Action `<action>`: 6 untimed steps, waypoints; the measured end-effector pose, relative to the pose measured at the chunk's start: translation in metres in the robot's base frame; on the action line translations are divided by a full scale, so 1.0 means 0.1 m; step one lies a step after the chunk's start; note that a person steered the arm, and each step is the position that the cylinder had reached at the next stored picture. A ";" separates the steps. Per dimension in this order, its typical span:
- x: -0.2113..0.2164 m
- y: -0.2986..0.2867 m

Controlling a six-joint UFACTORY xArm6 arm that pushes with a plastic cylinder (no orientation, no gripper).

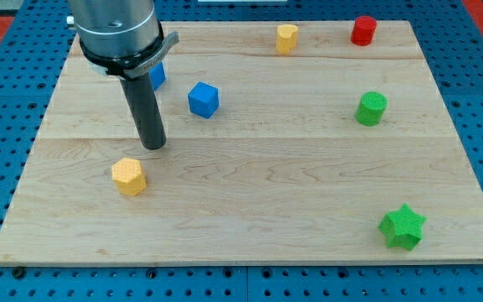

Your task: Slide the yellow hexagon to the blue triangle

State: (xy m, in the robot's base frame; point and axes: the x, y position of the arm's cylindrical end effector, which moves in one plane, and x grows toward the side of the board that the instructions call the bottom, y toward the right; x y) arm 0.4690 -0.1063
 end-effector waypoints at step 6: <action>0.13 -0.61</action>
